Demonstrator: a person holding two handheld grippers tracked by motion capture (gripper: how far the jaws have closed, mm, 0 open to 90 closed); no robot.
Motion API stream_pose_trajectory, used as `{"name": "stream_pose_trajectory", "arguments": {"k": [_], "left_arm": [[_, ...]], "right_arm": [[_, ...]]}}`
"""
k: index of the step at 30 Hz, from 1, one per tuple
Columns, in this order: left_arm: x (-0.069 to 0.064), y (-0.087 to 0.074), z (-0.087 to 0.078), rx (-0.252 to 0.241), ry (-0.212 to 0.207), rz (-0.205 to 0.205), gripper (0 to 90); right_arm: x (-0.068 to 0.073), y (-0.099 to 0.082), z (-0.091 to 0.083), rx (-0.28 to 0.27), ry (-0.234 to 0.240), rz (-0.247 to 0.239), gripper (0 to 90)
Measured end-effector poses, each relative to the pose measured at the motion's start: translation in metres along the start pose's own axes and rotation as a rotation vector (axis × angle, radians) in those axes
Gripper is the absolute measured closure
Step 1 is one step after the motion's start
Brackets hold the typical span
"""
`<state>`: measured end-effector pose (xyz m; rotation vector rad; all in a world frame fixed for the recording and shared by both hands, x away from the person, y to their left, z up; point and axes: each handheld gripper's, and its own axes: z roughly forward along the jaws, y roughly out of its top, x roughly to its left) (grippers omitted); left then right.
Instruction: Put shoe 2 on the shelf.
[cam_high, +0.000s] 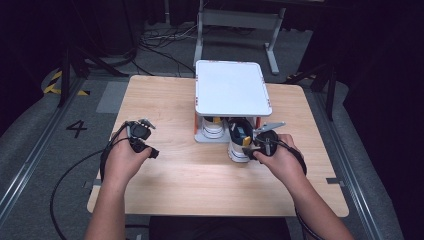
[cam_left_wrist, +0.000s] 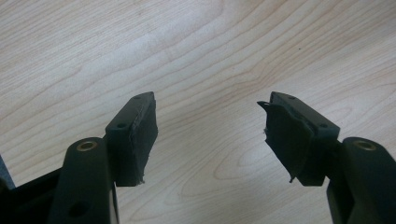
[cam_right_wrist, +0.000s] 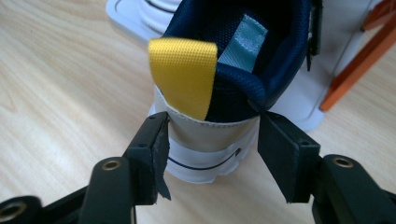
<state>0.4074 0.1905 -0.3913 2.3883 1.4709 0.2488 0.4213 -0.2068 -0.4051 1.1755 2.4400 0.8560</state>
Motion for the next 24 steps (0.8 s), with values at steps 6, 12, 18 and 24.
{"name": "stream_pose_trajectory", "arguments": {"k": [6,12,18,24], "left_arm": [[0.002,-0.003,0.0,0.0,0.006,-0.007,34.8],[0.002,-0.002,0.001,0.002,-0.001,-0.005,34.7],[0.003,-0.002,0.001,0.003,-0.004,-0.009,34.8],[0.003,-0.001,0.001,0.004,-0.004,-0.006,34.8]], "right_arm": [[-0.011,0.009,0.009,-0.064,-0.01,-0.005,44.4],[-0.021,0.01,0.029,-0.157,-0.033,0.007,42.3],[-0.023,0.012,0.048,-0.187,-0.072,-0.02,42.4],[-0.024,0.014,0.053,-0.238,-0.128,-0.033,45.1]]}}
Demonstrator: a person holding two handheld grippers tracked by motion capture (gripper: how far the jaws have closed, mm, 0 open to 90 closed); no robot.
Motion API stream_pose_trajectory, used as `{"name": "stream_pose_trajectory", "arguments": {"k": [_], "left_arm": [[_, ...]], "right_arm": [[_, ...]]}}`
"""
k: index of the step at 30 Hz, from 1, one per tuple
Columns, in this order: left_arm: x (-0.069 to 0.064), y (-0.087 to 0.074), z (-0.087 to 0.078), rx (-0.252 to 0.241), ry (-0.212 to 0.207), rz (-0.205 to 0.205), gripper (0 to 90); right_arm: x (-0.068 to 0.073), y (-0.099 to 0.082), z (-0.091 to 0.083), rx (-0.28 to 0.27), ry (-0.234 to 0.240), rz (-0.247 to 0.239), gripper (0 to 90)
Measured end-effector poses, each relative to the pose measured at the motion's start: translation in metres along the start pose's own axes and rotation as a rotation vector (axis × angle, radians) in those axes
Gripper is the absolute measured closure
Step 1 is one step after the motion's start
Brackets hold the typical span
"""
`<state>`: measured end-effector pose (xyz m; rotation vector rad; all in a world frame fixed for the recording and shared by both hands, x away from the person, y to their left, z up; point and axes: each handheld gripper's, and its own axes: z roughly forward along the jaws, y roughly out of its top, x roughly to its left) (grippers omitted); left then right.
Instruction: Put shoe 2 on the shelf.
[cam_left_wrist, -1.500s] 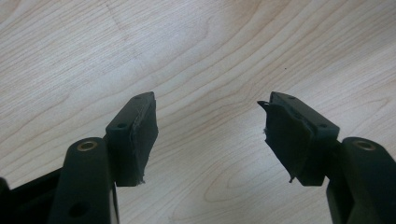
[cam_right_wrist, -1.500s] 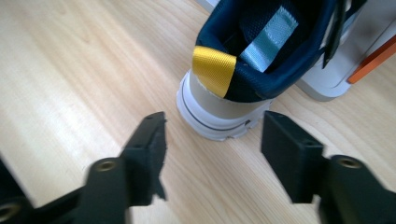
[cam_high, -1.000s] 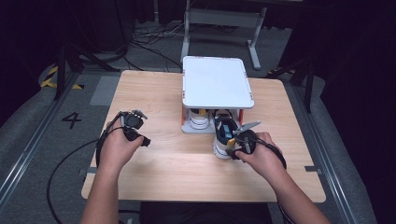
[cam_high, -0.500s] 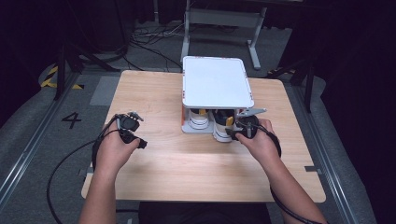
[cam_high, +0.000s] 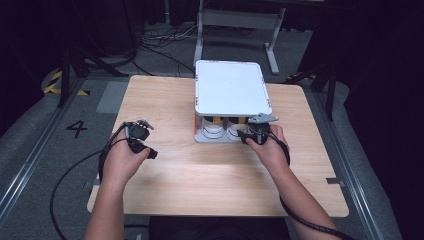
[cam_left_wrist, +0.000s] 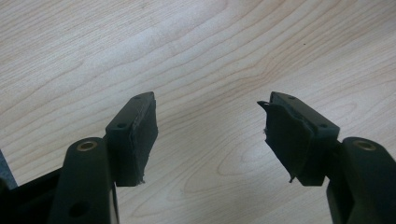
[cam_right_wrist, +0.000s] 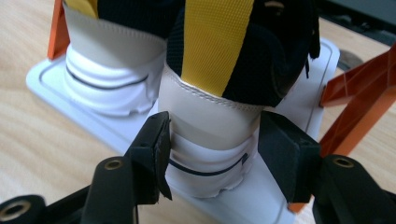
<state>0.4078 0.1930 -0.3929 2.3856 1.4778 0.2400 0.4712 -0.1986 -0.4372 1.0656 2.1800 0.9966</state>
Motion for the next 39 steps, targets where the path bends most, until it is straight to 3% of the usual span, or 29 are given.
{"name": "stream_pose_trajectory", "arguments": {"k": [5,11,15,18,19,20,27,33,37,39], "left_arm": [[0.0,0.001,0.0,0.002,0.005,0.01,34.8],[-0.001,0.002,0.0,-0.002,-0.002,0.004,34.8],[-0.001,0.003,-0.002,-0.003,0.004,0.019,34.8],[-0.005,0.003,-0.006,-0.022,0.004,0.019,34.6],[-0.005,0.003,-0.006,-0.022,0.004,0.019,34.5],[-0.005,0.003,-0.008,-0.024,0.005,0.03,34.4],[0.0,-0.002,-0.01,-0.029,0.006,0.017,31.9],[0.001,-0.003,-0.01,-0.031,0.007,0.007,30.1],[0.003,-0.001,-0.01,-0.026,-0.001,0.009,30.0],[0.004,0.0,-0.008,-0.022,0.003,0.005,30.0]], "right_arm": [[0.001,-0.001,0.005,-0.053,-0.007,0.018,45.2],[0.0,-0.001,-0.002,-0.043,0.01,0.01,43.5],[0.002,0.004,-0.028,-0.042,0.046,0.015,40.5],[-0.002,0.01,-0.058,-0.052,0.065,0.032,39.2],[-0.002,0.01,-0.058,-0.052,0.065,0.032,39.2],[-0.007,0.013,-0.076,-0.061,0.067,0.04,37.4],[-0.035,0.009,-0.117,-0.053,0.07,0.107,36.2],[-0.061,-0.006,-0.136,0.031,0.05,0.102,34.1],[-0.079,-0.019,-0.142,0.16,0.059,0.056,34.2],[-0.086,-0.026,-0.144,0.189,0.063,0.057,34.0]]}}
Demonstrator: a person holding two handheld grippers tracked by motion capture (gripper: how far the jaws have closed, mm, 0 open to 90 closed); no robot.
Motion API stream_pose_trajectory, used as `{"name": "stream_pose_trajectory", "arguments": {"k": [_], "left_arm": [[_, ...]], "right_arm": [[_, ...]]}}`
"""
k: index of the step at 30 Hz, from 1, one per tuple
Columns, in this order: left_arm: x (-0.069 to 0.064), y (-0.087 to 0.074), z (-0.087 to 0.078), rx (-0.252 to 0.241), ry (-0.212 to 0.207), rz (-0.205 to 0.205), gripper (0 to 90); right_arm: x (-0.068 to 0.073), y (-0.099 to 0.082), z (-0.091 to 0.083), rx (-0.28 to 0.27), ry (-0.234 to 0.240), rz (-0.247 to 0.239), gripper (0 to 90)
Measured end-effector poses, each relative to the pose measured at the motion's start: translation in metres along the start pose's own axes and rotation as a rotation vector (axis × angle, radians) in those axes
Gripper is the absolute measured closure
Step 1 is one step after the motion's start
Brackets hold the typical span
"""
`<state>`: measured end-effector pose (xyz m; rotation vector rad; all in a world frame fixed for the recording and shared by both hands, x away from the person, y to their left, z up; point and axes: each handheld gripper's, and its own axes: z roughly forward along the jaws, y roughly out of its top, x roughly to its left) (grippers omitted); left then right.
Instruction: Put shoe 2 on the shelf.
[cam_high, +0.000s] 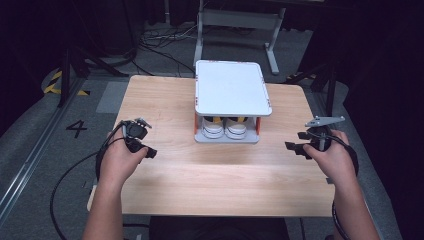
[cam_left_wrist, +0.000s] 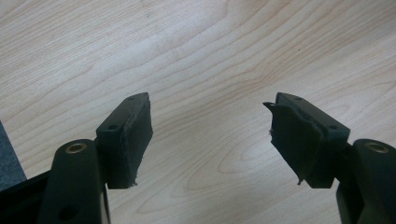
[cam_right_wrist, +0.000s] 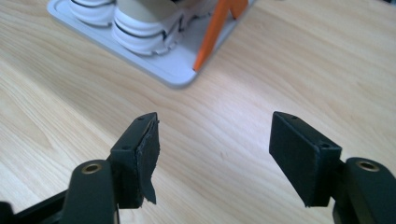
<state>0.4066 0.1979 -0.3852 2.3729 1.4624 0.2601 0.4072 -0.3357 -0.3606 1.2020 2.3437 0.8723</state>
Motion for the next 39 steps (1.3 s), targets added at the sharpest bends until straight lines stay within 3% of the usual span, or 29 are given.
{"name": "stream_pose_trajectory", "arguments": {"k": [5,7,11,14,22,24,25,26,30,32,36,39], "left_arm": [[0.001,0.003,0.003,0.011,-0.003,-0.003,29.3],[0.002,0.004,0.006,0.022,-0.005,0.008,27.5],[0.0,0.007,0.014,0.037,-0.007,0.005,25.7],[0.001,0.007,0.019,0.056,-0.016,0.011,24.0],[0.007,0.007,0.034,0.053,0.003,0.04,21.3],[0.007,0.007,0.035,0.05,-0.003,0.028,21.2],[0.008,0.006,0.037,0.055,-0.01,0.029,21.0],[0.008,0.005,0.038,0.054,-0.01,0.028,20.8],[0.009,0.007,0.039,0.037,0.002,0.054,20.9],[0.008,0.007,0.04,0.027,0.001,0.06,20.7],[0.007,0.008,0.045,0.028,-0.006,0.066,20.3],[0.004,0.009,0.048,0.031,-0.009,0.079,20.3]], "right_arm": [[-0.02,-0.019,0.0,0.05,0.001,0.018,31.6],[-0.029,-0.029,0.003,0.088,0.024,0.049,30.7],[-0.042,-0.049,0.012,0.164,0.011,0.081,27.6],[-0.047,-0.056,0.018,0.175,0.015,0.091,27.3],[-0.065,-0.077,0.042,0.066,0.033,0.122,21.9],[-0.067,-0.079,0.043,0.056,0.044,0.102,20.6],[-0.071,-0.083,0.047,0.065,0.085,0.055,18.6],[-0.073,-0.085,0.049,0.071,0.096,0.054,18.6],[-0.078,-0.094,0.056,0.071,0.116,0.138,19.3],[-0.081,-0.098,0.059,0.076,0.121,0.146,18.7],[-0.083,-0.103,0.07,-0.008,0.076,0.101,15.3],[-0.082,-0.102,0.076,-0.036,0.028,0.051,15.2]]}}
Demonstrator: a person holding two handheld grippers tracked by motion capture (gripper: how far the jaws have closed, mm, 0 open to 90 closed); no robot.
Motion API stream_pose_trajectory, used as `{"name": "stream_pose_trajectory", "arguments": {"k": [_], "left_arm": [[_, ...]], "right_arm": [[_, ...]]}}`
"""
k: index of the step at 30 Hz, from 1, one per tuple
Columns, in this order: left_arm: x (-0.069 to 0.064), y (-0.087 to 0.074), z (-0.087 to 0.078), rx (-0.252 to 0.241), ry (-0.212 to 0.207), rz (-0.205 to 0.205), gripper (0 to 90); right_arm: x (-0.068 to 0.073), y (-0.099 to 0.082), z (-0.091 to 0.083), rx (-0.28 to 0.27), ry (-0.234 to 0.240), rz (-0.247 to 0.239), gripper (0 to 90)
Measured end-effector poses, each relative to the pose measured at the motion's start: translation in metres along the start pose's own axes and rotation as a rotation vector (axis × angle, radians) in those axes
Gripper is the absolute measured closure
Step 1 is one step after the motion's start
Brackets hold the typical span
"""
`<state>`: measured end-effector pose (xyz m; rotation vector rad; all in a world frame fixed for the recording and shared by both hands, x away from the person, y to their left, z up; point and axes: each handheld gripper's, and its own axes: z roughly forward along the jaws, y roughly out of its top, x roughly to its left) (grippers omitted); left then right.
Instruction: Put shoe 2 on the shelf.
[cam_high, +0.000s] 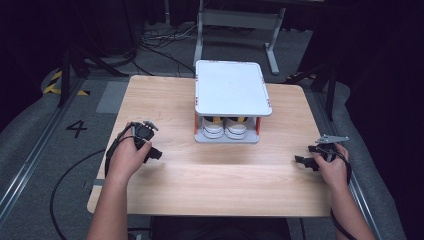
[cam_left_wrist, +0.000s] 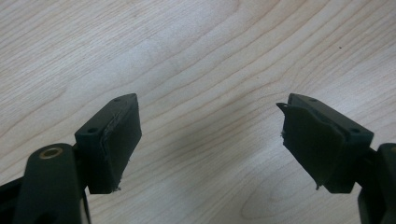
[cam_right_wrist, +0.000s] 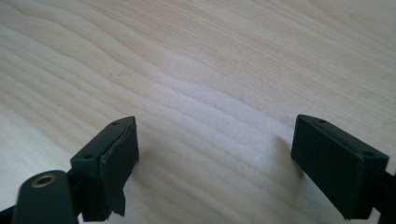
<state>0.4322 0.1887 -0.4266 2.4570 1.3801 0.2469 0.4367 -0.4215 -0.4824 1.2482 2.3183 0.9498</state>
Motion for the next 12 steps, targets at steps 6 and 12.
{"name": "stream_pose_trajectory", "arguments": {"k": [6,12], "left_arm": [[-0.0023,0.0013,0.0019,-0.003,-0.002,0.017,20.3],[-0.0014,0.0009,-0.0002,-0.011,-0.004,0.018,20.3]], "right_arm": [[0.0009,0.0023,0.0059,-0.013,-0.024,0.017,9.5],[0.0012,0.0028,0.0068,-0.004,-0.033,0.018,7.2]]}}
